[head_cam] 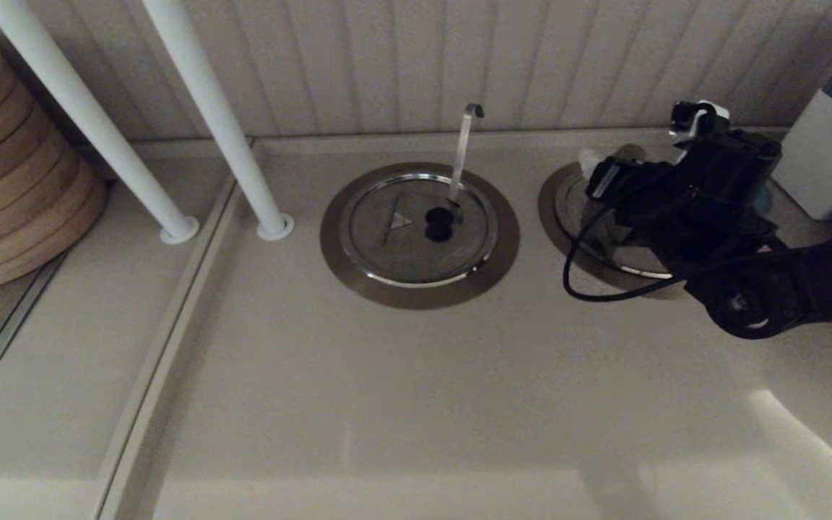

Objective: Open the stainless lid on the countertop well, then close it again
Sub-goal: Open the lid

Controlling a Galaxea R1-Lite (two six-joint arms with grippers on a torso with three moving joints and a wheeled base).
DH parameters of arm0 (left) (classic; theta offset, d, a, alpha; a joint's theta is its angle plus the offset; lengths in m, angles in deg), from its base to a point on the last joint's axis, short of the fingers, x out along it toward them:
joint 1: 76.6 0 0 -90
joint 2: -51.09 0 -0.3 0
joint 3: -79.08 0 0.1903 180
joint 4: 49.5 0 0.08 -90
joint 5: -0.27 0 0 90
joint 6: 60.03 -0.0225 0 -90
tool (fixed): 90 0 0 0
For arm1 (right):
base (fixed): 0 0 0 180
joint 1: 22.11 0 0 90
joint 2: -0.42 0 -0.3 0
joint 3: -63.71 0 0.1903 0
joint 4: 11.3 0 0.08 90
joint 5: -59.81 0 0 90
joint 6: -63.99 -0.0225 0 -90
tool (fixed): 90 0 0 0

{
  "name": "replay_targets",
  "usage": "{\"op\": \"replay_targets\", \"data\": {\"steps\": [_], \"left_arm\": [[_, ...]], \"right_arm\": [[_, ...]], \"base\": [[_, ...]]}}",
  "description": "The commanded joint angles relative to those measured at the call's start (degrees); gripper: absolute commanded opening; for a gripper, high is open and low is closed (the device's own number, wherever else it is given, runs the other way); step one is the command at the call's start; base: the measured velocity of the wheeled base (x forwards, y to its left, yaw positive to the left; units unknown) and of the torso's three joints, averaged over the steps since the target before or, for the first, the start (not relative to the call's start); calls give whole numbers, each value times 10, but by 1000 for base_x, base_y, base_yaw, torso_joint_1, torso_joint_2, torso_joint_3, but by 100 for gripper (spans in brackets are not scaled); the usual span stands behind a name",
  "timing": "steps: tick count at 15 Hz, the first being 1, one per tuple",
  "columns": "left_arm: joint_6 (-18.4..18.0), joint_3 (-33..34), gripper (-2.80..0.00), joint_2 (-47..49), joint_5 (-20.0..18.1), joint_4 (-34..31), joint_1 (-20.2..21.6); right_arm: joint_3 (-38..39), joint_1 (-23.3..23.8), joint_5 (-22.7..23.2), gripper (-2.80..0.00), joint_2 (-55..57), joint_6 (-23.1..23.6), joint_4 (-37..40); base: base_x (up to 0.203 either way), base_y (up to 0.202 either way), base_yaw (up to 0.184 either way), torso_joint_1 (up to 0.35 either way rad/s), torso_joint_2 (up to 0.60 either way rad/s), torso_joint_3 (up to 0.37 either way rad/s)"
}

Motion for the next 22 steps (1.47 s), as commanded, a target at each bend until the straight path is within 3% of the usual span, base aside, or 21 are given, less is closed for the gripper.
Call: {"op": "replay_targets", "data": {"steps": [1,11,18,22], "left_arm": [[0,0,-280,1,0,0,0],[0,0,-280,1,0,0,0],[0,0,-280,1,0,0,0],[0,0,-280,1,0,0,0]], "right_arm": [[4,-13,-13,0,11,-1,3],[31,-46,-14,0,-13,1,-13],[-7,70,-13,0,-32,89,7],[-81,97,3,0,43,145,9]], "base": [[0,0,0,0,0,0],[0,0,0,4,4,-2],[0,0,0,0,0,0],[0,0,0,0,0,0]]}}
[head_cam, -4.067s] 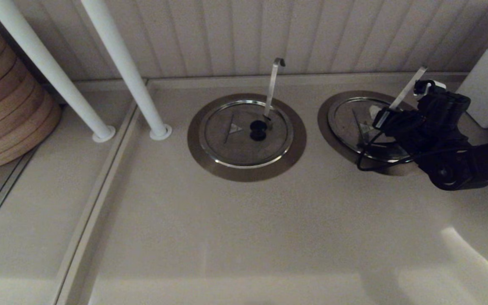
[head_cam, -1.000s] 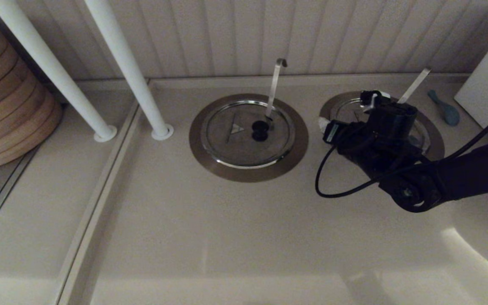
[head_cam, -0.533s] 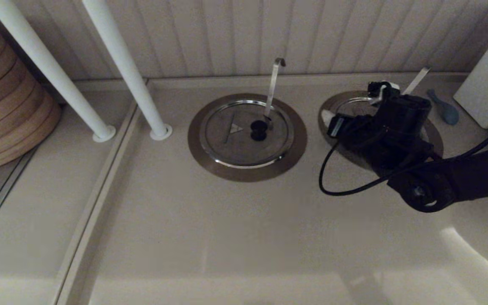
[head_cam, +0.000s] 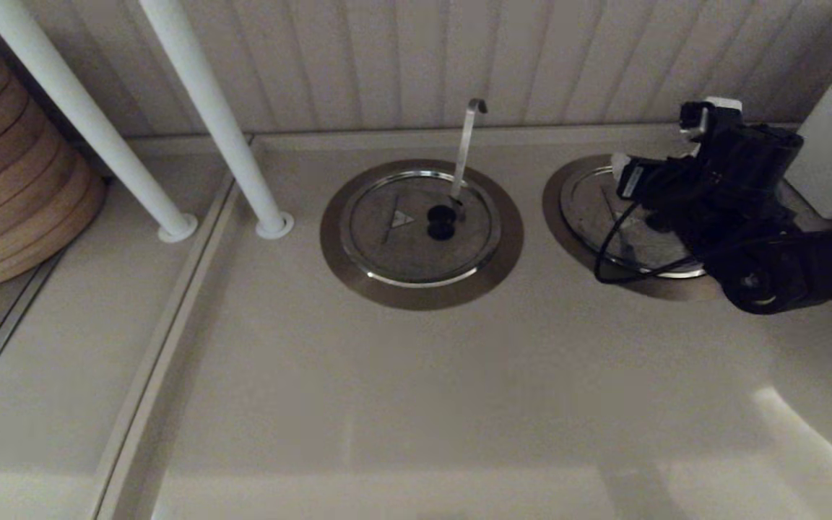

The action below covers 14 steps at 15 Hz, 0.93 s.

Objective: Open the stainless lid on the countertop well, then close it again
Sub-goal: Open the lid

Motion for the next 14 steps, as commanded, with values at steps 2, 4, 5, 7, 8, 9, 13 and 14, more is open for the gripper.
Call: {"op": "replay_targets", "data": {"steps": [2,4,5,7,8,9,13,14], "left_arm": [[0,0,-280,0,0,0,0],[0,0,-280,0,0,0,0],[0,0,-280,0,0,1,0],[0,0,-280,0,0,0,0],[0,0,-280,0,0,0,0],[0,0,-280,0,0,0,0],[0,0,-280,0,0,0,0],[0,0,-280,0,0,0,0]], "right_arm": [[-46,24,23,0,66,18,4],[-46,35,33,0,67,22,12],[-46,43,43,0,66,22,13],[-48,54,49,0,63,23,13],[-51,59,49,0,59,25,14],[-50,59,48,0,55,28,18],[-37,60,45,0,33,31,20],[-33,60,45,0,34,31,21]], "base": [[0,0,0,0,0,0],[0,0,0,0,0,0],[0,0,0,0,0,0],[0,0,0,0,0,0],[0,0,0,0,0,0],[0,0,0,0,0,0],[0,0,0,0,0,0],[0,0,0,0,0,0]]}}
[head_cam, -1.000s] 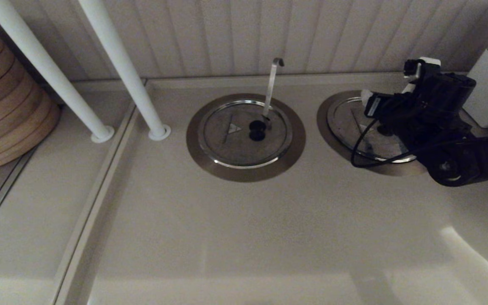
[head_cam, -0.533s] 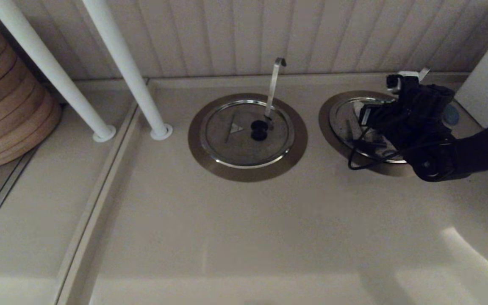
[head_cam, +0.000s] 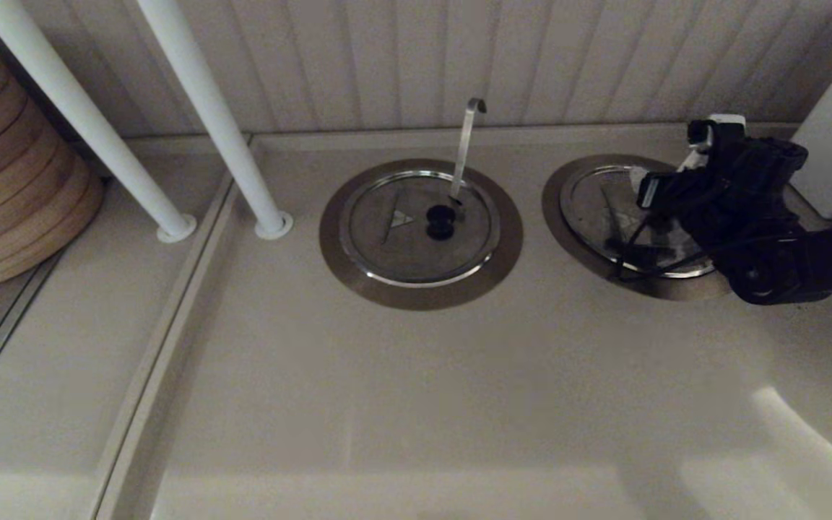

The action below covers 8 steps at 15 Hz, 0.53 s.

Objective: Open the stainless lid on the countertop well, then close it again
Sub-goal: Open the lid

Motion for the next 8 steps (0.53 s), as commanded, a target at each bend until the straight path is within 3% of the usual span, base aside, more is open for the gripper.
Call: {"op": "replay_targets", "data": {"steps": [1,8], "left_arm": [[0,0,-280,0,0,0,0],[0,0,-280,0,0,0,0]], "right_arm": [[10,1,-1,0,-8,0,-2],[49,7,-4,0,-4,-5,-3]], "base": [[0,0,0,0,0,0],[0,0,0,0,0,0]]}}
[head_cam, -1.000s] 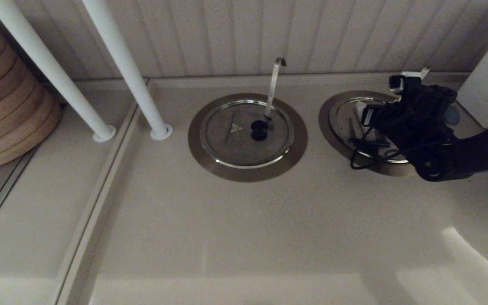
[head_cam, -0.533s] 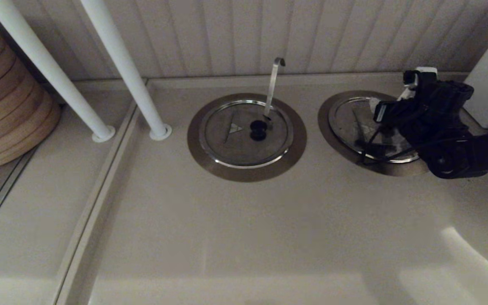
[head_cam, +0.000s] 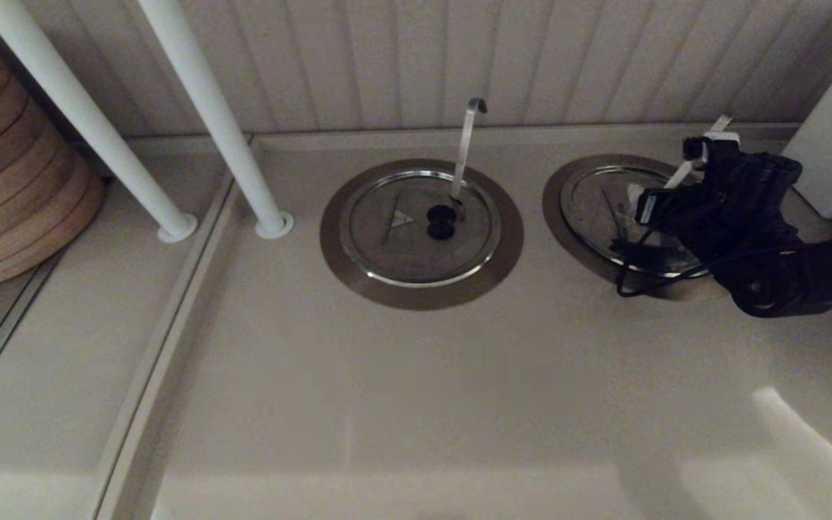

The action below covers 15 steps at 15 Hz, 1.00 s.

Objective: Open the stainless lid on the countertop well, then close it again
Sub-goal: Open the lid

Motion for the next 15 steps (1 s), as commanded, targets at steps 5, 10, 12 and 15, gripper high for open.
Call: {"op": "replay_targets", "data": {"steps": [5,10,12,15], "left_arm": [[0,0,-280,0,0,0,1],[0,0,-280,0,0,0,0],[0,0,-280,0,0,0,0],[0,0,-280,0,0,0,0]], "right_arm": [[22,6,-1,0,5,-2,-4],[36,0,1,0,-2,-6,-7],[35,-10,2,0,-8,-28,-7],[34,-15,2,0,-10,-32,-7]], "base": [[0,0,0,0,0,0],[0,0,0,0,0,0],[0,0,0,0,0,0],[0,0,0,0,0,0]]}}
